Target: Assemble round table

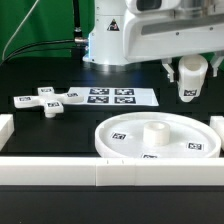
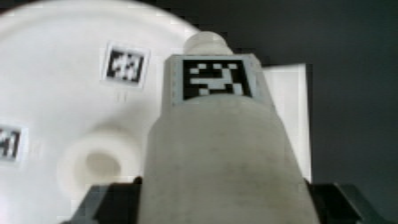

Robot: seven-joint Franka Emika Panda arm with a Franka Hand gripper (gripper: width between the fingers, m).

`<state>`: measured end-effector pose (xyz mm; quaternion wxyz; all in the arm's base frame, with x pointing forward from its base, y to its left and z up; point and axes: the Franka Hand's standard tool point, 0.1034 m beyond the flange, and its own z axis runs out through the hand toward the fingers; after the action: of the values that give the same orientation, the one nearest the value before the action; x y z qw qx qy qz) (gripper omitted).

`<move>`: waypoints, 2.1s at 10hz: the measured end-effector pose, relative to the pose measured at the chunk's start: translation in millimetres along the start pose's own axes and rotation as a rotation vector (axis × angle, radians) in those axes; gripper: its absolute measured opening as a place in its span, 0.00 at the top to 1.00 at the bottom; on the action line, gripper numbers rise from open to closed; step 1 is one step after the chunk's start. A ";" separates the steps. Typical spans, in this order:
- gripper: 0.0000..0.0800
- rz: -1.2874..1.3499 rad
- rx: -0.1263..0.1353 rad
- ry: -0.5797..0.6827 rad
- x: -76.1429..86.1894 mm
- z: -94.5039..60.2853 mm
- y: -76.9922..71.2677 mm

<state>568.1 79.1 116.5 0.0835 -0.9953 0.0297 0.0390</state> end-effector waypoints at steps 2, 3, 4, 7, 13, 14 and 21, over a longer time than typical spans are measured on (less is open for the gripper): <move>0.49 -0.020 -0.011 0.137 6.9 -2.4 3.2; 0.49 -0.023 -0.018 0.223 11.1 -2.0 4.2; 0.49 -0.026 -0.025 0.292 12.6 -1.0 5.6; 0.49 -0.054 -0.064 0.525 14.4 -6.1 21.7; 0.49 -0.047 -0.077 0.538 0.0 -0.4 32.1; 0.49 -0.048 -0.078 0.537 -0.1 0.3 32.2; 0.49 -0.099 -0.105 0.508 -1.1 11.5 45.2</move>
Offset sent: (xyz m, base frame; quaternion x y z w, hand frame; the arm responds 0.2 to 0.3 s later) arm 0.0000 0.0000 0.0000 0.0000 0.1938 0.0000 0.9810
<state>563.2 36.6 97.8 0.0235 -0.9764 -0.0012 -0.2147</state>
